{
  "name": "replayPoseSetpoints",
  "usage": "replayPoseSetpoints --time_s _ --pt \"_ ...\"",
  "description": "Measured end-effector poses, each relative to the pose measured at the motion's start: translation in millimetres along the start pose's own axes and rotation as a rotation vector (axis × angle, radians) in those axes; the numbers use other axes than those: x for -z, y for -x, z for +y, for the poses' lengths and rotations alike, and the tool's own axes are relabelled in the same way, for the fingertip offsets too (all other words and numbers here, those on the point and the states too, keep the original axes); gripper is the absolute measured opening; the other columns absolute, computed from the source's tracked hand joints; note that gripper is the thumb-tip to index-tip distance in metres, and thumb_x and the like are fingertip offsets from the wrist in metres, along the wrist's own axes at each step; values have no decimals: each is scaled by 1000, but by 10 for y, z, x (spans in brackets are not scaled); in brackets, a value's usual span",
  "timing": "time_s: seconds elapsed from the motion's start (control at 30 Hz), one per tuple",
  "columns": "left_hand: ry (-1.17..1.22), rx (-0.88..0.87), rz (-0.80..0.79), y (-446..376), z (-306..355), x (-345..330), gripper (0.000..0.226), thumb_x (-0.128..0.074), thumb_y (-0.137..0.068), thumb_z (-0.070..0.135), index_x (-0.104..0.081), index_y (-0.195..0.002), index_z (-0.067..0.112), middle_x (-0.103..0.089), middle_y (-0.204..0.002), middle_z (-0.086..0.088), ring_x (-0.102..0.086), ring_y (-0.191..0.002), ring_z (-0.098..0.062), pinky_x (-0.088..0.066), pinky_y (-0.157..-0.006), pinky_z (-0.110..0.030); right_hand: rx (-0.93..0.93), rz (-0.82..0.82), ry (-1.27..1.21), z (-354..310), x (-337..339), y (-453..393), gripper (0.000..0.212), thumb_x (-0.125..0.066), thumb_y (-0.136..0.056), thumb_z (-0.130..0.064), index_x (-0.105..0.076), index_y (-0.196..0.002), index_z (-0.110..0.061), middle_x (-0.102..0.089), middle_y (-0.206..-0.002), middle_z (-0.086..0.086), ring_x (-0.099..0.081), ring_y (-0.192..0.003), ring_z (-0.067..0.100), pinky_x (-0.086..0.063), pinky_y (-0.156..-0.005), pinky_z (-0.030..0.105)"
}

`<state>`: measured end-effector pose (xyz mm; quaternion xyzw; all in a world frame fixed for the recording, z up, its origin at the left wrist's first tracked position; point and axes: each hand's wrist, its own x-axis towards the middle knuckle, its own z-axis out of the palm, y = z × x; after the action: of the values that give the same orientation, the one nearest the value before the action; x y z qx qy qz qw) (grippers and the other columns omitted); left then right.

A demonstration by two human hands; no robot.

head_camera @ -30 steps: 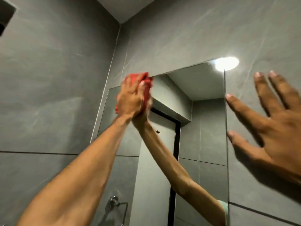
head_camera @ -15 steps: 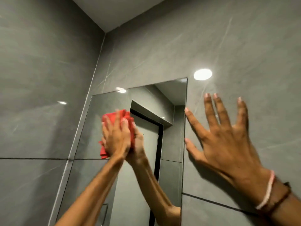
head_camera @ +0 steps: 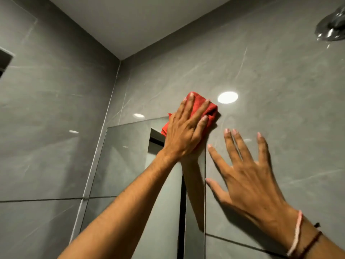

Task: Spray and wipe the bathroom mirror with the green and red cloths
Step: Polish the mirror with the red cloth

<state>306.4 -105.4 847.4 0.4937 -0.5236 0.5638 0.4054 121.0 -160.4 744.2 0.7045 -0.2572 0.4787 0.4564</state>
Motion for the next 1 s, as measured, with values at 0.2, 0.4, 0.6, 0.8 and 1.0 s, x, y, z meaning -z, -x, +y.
replayPoseSetpoints --time_s 0.2,0.4,0.6,0.8,1.0 --pt "-17 302 34 858 -1044 78 55 -27 -99 61 -22 -153 51 -11 -171 4 -9 -158 -20 -23 -124 -58 -13 21 97 -4 -164 103 87 -36 -93 -77 -30 -166 -31 -19 -176 25 -22 -164 41 -14 -125 78" --pt "1 994 94 2521 -1925 155 64 -20 -95 66 -18 -156 45 -12 -171 3 -13 -158 -23 -19 -125 -57 -29 136 123 -56 -338 107 83 -24 -97 -73 -17 -170 -34 -15 -177 25 -16 -165 42 -11 -125 77" --pt "89 1427 141 3177 -1569 121 59 -29 -101 58 -22 -156 40 -15 -170 -7 -10 -158 -28 -10 -126 -52 -6 139 107 -49 -268 111 81 -23 -99 -72 -20 -169 -32 -13 -177 27 -15 -165 44 -12 -125 79" --pt "126 1140 185 2198 -404 27 55 -32 -100 54 -24 -154 47 -11 -171 0 -9 -158 -23 -11 -124 -59 -7 42 63 -50 -147 126 80 -24 -100 -72 -13 -170 -33 -2 -178 27 -4 -167 43 -7 -127 76" --pt "117 463 49 1269 525 -100 58 -30 -100 55 -17 -156 44 -2 -172 0 1 -159 -22 -7 -125 -59 20 -6 1 -20 -104 115 85 -23 -97 -74 -15 -170 -32 -1 -178 27 -2 -167 43 -6 -128 76"
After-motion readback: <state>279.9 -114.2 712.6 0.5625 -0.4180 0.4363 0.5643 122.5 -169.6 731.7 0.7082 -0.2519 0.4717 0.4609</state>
